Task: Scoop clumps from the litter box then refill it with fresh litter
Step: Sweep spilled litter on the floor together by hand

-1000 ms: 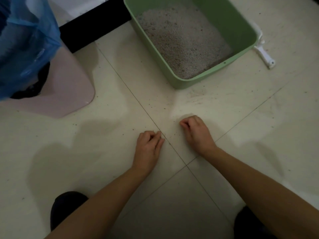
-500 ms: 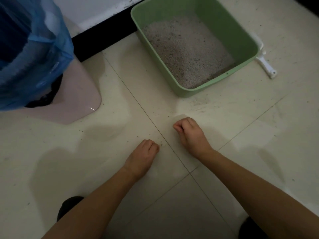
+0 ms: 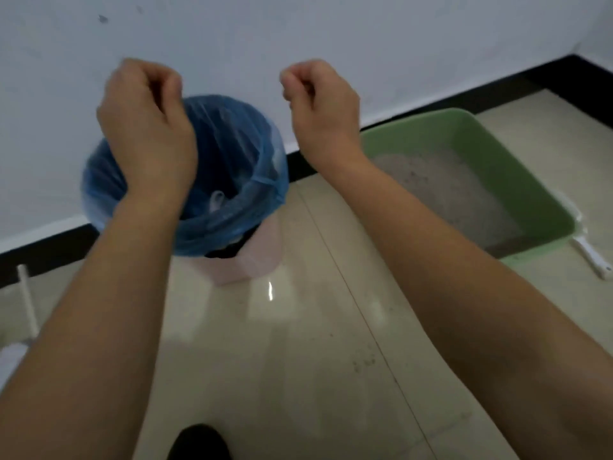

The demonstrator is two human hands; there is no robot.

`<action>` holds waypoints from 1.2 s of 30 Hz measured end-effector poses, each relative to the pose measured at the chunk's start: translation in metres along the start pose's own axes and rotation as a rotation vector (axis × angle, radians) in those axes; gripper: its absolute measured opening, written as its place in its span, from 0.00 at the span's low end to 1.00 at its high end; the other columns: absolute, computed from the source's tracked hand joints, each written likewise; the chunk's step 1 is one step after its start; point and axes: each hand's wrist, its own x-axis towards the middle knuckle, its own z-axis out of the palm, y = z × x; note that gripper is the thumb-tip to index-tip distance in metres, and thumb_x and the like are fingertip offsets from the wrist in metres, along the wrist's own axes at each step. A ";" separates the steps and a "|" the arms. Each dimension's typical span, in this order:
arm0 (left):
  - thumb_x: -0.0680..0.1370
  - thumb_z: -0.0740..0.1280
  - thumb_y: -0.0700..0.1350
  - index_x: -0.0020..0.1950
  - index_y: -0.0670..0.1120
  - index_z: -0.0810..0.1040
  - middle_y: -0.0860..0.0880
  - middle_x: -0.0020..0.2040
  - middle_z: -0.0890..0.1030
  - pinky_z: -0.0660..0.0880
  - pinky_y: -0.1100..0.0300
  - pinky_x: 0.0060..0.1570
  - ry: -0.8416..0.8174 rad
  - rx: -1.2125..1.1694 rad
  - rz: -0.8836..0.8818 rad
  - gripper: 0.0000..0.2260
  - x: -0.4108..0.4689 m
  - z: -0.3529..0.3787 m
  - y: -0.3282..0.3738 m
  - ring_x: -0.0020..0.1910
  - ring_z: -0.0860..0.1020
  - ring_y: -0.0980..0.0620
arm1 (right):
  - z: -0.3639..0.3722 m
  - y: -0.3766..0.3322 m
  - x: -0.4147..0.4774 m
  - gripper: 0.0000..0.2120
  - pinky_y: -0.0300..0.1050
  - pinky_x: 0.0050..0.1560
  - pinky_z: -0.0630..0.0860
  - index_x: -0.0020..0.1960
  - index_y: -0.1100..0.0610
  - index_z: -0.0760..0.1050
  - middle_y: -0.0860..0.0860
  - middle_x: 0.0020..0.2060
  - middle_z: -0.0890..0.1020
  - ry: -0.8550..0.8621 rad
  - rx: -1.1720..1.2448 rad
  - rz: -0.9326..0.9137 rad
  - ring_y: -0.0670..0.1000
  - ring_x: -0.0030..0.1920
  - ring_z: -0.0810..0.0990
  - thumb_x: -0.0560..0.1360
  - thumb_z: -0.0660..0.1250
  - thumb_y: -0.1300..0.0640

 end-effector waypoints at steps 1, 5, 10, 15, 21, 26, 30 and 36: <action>0.79 0.62 0.43 0.57 0.41 0.78 0.43 0.55 0.81 0.70 0.57 0.58 -0.160 0.133 -0.048 0.10 0.015 -0.003 -0.017 0.55 0.78 0.46 | 0.015 -0.007 0.010 0.07 0.38 0.51 0.72 0.50 0.59 0.82 0.48 0.42 0.83 -0.138 -0.047 -0.046 0.48 0.46 0.81 0.77 0.65 0.60; 0.71 0.75 0.43 0.67 0.44 0.71 0.42 0.58 0.81 0.74 0.49 0.58 -0.825 0.375 -0.272 0.26 0.014 -0.010 -0.080 0.59 0.78 0.40 | 0.050 -0.016 0.012 0.12 0.47 0.59 0.69 0.55 0.52 0.82 0.51 0.55 0.81 -0.971 -0.734 -0.268 0.56 0.60 0.76 0.81 0.61 0.51; 0.77 0.66 0.39 0.47 0.41 0.84 0.42 0.53 0.84 0.73 0.53 0.59 -0.659 0.324 -0.118 0.07 -0.002 -0.011 -0.091 0.55 0.80 0.42 | 0.047 -0.014 0.002 0.10 0.49 0.47 0.68 0.49 0.41 0.69 0.49 0.36 0.71 -0.818 -0.887 -0.467 0.58 0.47 0.77 0.85 0.52 0.50; 0.75 0.71 0.41 0.59 0.41 0.81 0.42 0.49 0.85 0.73 0.53 0.58 -0.506 0.248 -0.150 0.12 -0.002 -0.009 -0.099 0.52 0.81 0.45 | 0.053 -0.001 0.007 0.10 0.46 0.62 0.71 0.55 0.54 0.79 0.53 0.65 0.74 -0.774 -0.467 -0.111 0.54 0.63 0.75 0.78 0.65 0.64; 0.79 0.67 0.49 0.52 0.46 0.84 0.46 0.45 0.85 0.76 0.52 0.54 -0.479 0.265 -0.162 0.09 -0.002 -0.010 -0.094 0.48 0.82 0.47 | 0.046 -0.016 0.008 0.22 0.47 0.50 0.76 0.46 0.59 0.79 0.52 0.36 0.84 -0.679 -0.379 -0.021 0.51 0.40 0.81 0.82 0.57 0.43; 0.73 0.67 0.30 0.66 0.42 0.77 0.42 0.69 0.73 0.73 0.56 0.61 -0.546 0.151 -0.161 0.22 0.000 -0.008 -0.098 0.61 0.77 0.45 | 0.046 -0.006 0.009 0.17 0.43 0.64 0.73 0.63 0.56 0.77 0.54 0.71 0.69 -0.784 -0.438 -0.104 0.51 0.63 0.74 0.76 0.66 0.67; 0.76 0.71 0.40 0.55 0.42 0.82 0.42 0.50 0.84 0.79 0.60 0.46 -0.440 0.042 -0.344 0.08 0.001 -0.008 -0.091 0.42 0.83 0.50 | 0.045 -0.017 0.010 0.21 0.48 0.58 0.75 0.56 0.58 0.80 0.54 0.52 0.83 -0.699 -0.380 -0.095 0.52 0.52 0.80 0.79 0.63 0.41; 0.69 0.78 0.39 0.59 0.44 0.81 0.49 0.55 0.81 0.76 0.56 0.58 -0.600 0.084 -0.343 0.19 0.008 -0.004 -0.083 0.55 0.79 0.50 | 0.043 -0.016 0.009 0.13 0.45 0.66 0.71 0.62 0.57 0.77 0.57 0.68 0.73 -0.761 -0.453 -0.102 0.55 0.66 0.73 0.79 0.65 0.64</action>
